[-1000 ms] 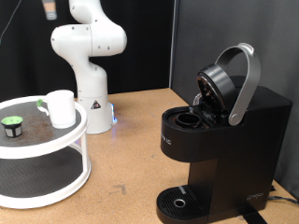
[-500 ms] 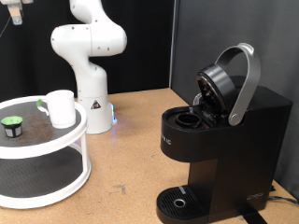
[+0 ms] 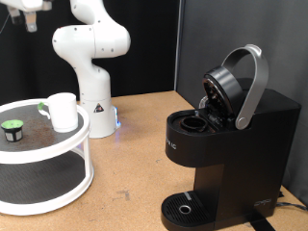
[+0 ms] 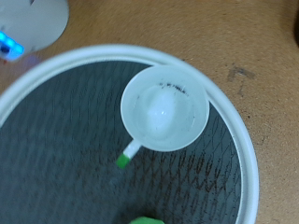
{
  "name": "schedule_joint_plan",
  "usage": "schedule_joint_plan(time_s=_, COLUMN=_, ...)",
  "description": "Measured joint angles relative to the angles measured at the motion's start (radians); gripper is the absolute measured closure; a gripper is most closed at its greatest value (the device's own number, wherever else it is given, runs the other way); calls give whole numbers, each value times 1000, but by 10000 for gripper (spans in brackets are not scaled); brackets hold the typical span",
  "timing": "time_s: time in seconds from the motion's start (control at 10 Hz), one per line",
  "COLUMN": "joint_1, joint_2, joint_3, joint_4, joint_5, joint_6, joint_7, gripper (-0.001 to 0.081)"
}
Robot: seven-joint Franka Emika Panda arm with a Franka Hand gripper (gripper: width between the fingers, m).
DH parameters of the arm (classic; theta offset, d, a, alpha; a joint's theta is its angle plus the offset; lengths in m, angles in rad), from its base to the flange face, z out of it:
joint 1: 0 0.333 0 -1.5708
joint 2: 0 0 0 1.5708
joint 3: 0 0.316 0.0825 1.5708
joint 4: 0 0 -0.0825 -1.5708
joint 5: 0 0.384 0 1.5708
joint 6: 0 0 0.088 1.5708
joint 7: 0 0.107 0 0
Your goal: Make a cup of coffee with the keurig machine
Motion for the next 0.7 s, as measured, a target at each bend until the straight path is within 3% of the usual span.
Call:
schedule_joint_plan(time_s=0.2, joint_1=-2, joint_2=3, joint_3=-15, joint_4=-85, joint_5=-83, joint_6=121, joint_7=-52, gripper=4)
schedule_joint_plan(time_s=0.3, joint_1=-14, joint_2=14, joint_3=-17, joint_4=-122, joint_5=-96, joint_6=155, joint_7=-5, gripper=4)
schedule_joint_plan(time_s=0.4, joint_1=-28, joint_2=33, joint_3=-15, joint_4=-138, joint_5=-99, joint_6=182, joint_7=41, gripper=4)
schedule_joint_plan(time_s=0.5, joint_1=-27, joint_2=31, joint_3=-16, joint_4=-138, joint_5=-99, joint_6=182, joint_7=22, gripper=4)
schedule_joint_plan(time_s=0.7, joint_1=-19, joint_2=14, joint_3=-50, joint_4=-147, joint_5=-142, joint_6=200, joint_7=-204, gripper=4)
